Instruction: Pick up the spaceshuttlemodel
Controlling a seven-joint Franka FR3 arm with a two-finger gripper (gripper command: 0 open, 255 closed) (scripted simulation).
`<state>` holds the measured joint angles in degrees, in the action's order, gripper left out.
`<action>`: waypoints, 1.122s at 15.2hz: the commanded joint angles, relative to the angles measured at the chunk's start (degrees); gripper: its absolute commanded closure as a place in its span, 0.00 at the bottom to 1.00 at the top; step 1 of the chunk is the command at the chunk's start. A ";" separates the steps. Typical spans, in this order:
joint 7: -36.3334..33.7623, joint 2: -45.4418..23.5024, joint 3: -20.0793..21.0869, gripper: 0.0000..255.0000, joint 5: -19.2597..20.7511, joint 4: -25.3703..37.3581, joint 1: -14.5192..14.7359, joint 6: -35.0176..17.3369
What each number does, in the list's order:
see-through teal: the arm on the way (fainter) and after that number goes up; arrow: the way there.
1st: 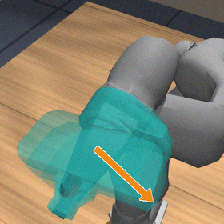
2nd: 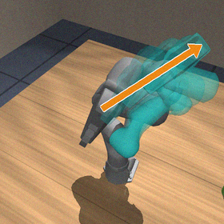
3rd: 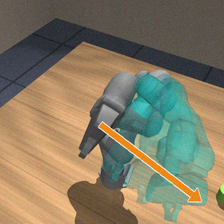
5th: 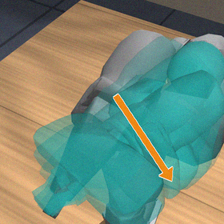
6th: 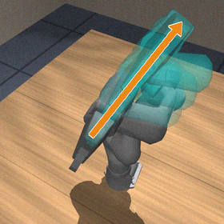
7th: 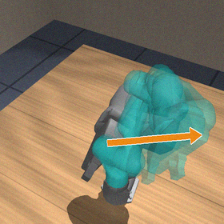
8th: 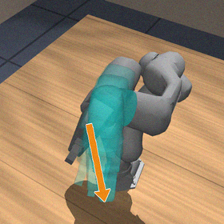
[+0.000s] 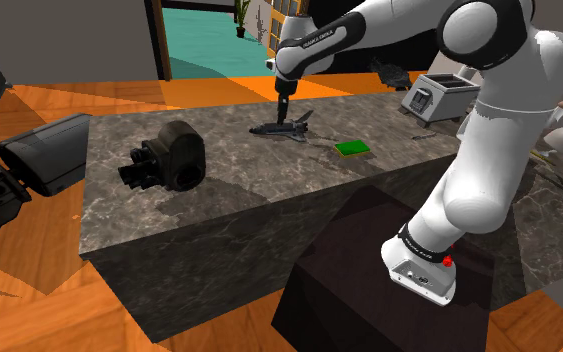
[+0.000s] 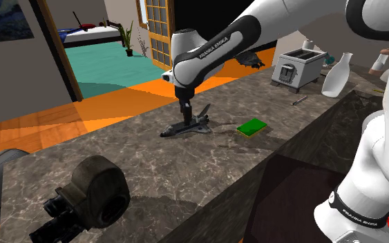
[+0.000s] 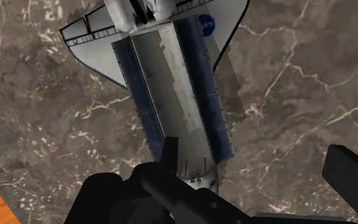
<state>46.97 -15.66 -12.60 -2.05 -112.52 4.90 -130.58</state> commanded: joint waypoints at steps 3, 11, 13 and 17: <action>4.74 -8.20 1.52 0.00 -0.91 7.62 -0.74 -2.06; 7.60 -16.12 2.97 0.00 -1.49 13.11 -1.46 -5.54; 7.66 -17.07 3.10 0.00 -1.65 12.95 -1.55 -6.65; 7.66 -17.37 3.13 1.00 -1.70 12.91 -1.57 -6.98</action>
<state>54.62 -32.99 -9.46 -3.74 -99.55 3.35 -137.49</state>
